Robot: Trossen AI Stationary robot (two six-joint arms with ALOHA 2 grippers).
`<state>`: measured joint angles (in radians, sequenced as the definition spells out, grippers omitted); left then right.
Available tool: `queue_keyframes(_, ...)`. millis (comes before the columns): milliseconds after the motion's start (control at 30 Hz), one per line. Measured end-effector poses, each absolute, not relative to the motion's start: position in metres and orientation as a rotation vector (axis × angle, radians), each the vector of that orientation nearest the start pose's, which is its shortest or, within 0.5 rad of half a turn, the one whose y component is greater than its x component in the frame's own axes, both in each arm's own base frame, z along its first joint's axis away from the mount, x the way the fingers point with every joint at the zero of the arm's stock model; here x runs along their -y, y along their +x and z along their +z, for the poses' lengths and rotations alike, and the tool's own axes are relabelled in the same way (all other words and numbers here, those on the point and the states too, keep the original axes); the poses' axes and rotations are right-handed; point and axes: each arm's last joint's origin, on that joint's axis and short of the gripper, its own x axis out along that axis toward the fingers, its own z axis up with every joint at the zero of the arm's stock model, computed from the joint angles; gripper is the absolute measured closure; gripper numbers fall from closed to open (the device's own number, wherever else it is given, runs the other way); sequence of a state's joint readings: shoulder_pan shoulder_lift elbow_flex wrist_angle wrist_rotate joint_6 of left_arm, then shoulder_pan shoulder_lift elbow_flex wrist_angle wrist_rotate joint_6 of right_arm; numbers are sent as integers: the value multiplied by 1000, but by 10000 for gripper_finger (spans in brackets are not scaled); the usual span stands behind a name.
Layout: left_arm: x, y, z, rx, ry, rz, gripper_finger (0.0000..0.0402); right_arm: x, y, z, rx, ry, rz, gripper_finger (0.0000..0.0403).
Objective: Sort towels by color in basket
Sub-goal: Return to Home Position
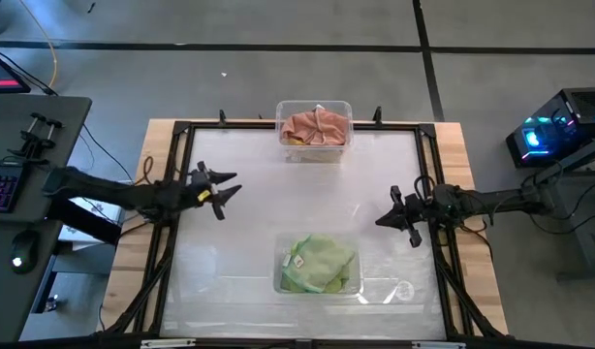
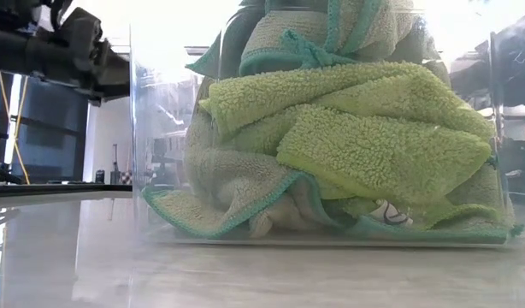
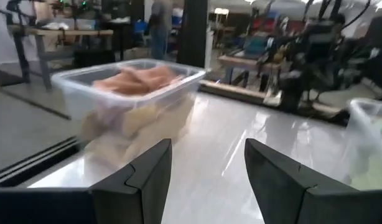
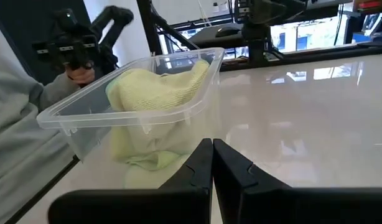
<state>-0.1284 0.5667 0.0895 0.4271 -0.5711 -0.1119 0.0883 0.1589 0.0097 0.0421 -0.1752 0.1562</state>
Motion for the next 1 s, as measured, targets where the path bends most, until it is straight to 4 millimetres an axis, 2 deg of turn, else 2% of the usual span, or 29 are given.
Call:
queue_keyframes(167, -3, 109, 179, -67, -114, 448, 213, -14, 105, 158, -129, 161, 250, 401)
queue_keyframes(333, -1, 91, 176, -21, -85, 338, 213, -14, 105, 158, -146, 303, 234, 401)
queue_keyframes(500, 5, 97, 172, 54, 3, 119, 227, -14, 106, 157, -151, 308, 233, 401)
queue_keyframes(667, 8, 97, 168, 20, 41, -27, 255, -14, 106, 157, -152, 283, 238, 401)
queue_keyframes(1000, 2, 100, 165, -20, 111, 16, 294, -14, 106, 157, -152, 283, 239, 401)
